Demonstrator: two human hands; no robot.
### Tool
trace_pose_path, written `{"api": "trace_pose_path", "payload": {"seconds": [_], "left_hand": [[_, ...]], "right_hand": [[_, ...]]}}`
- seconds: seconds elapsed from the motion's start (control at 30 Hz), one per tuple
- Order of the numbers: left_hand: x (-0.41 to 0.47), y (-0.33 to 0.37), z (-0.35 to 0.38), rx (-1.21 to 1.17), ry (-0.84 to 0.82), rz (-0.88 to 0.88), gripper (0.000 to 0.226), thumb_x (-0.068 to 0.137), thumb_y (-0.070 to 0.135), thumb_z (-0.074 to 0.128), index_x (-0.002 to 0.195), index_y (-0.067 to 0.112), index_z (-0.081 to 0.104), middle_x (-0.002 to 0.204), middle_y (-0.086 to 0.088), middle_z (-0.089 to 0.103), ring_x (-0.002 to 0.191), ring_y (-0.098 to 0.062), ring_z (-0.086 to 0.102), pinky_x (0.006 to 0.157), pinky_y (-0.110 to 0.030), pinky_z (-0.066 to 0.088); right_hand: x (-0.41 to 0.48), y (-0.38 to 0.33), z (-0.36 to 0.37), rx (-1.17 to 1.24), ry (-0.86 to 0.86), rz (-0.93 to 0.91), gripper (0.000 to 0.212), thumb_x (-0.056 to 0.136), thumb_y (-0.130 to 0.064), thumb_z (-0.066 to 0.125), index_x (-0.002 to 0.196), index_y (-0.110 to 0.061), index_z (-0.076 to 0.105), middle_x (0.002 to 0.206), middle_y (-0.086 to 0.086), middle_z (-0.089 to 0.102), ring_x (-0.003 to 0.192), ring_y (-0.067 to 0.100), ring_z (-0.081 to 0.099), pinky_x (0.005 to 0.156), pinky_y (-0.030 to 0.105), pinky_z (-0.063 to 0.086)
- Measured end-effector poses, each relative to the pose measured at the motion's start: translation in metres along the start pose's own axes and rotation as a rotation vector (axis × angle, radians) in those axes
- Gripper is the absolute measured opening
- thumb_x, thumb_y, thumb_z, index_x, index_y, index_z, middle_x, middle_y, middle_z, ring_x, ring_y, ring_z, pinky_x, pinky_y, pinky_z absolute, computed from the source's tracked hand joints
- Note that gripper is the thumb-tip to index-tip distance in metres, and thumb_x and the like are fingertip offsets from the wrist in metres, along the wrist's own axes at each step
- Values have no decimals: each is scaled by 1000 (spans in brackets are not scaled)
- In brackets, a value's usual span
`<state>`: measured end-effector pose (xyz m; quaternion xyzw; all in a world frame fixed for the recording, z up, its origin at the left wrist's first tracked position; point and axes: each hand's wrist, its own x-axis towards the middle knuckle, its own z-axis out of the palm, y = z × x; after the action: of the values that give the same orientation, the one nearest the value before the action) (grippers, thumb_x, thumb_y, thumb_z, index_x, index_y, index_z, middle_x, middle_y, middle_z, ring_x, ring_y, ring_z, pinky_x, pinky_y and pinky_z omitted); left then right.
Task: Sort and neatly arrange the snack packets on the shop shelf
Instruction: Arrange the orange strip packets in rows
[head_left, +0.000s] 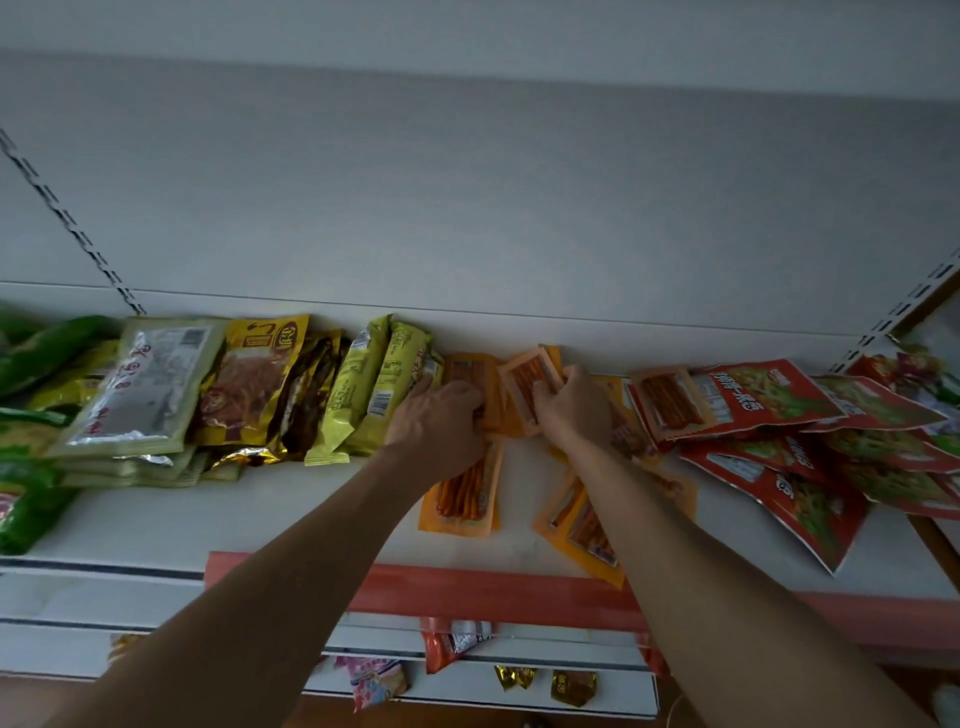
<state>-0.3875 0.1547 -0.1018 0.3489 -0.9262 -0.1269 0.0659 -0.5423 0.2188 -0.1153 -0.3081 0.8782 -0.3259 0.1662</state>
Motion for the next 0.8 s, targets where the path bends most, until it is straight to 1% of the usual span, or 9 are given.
{"api": "trace_pose_path", "payload": {"seconds": [0.07, 0.17, 0.27, 0.33, 0.4, 0.57, 0.67, 0.73, 0.8], "left_hand": [[0, -1, 1, 1, -3, -5, 36, 91, 29, 49, 126, 26, 58, 134, 5, 56, 128, -18, 49, 119, -35, 11], [0, 0, 1, 7, -18, -10, 36, 90, 31, 49, 125, 26, 57, 132, 5, 56, 126, -19, 50, 119, -34, 13], [0, -1, 1, 18, -27, -8, 39, 90, 30, 50, 128, 26, 56, 133, 5, 55, 127, -20, 50, 119, -35, 14], [0, -1, 2, 31, -25, -4, 39, 90, 29, 50, 128, 25, 55, 132, 4, 55, 126, -20, 50, 119, -35, 15], [0, -2, 3, 35, -18, 1, 37, 90, 30, 50, 126, 25, 56, 129, 4, 56, 123, -21, 52, 118, -35, 17], [-1, 0, 8, 53, 20, 16, 33, 92, 34, 46, 121, 22, 56, 121, 1, 57, 116, -23, 53, 111, -35, 28], [-3, 1, 8, 38, 25, 20, 34, 94, 34, 44, 123, 20, 55, 123, -1, 57, 116, -24, 51, 108, -34, 30], [-5, 1, 6, 11, 65, 33, 33, 96, 32, 43, 123, 18, 56, 125, -1, 57, 116, -23, 51, 106, -33, 32], [-9, 2, 1, -40, 123, 68, 35, 96, 30, 46, 126, 16, 57, 128, -1, 57, 119, -23, 51, 103, -33, 37]], "right_hand": [[0, 0, 2, -58, 13, -42, 33, 95, -39, 54, 112, -10, 55, 108, 10, 65, 102, 32, 62, 67, 29, 36], [1, -3, 2, -157, -15, -90, 42, 94, -43, 56, 118, -8, 52, 112, 12, 64, 102, 32, 62, 66, 29, 38], [-4, -3, -3, -251, 42, -194, 50, 91, -39, 62, 125, -5, 47, 122, 14, 54, 111, 33, 54, 76, 32, 39], [-8, -2, -5, -347, 121, -322, 44, 90, -36, 64, 121, -8, 51, 120, 14, 52, 111, 34, 50, 84, 37, 42], [-11, 0, -2, -423, 133, -419, 36, 91, -35, 63, 120, -13, 56, 118, 11, 53, 111, 32, 49, 87, 38, 44], [-8, -3, 4, -342, 58, -386, 27, 93, -33, 61, 113, -15, 61, 117, 8, 56, 111, 30, 51, 88, 37, 44], [-10, -5, -5, -281, 20, -348, 26, 91, -33, 63, 110, -15, 63, 116, 8, 56, 110, 28, 52, 86, 33, 43], [-20, -2, -17, -210, 62, -330, 24, 91, -32, 63, 108, -16, 66, 114, 6, 59, 109, 26, 54, 86, 32, 44], [-38, 8, -31, -153, 150, -317, 23, 90, -32, 65, 108, -18, 67, 111, 3, 62, 108, 22, 56, 88, 32, 45]]}}
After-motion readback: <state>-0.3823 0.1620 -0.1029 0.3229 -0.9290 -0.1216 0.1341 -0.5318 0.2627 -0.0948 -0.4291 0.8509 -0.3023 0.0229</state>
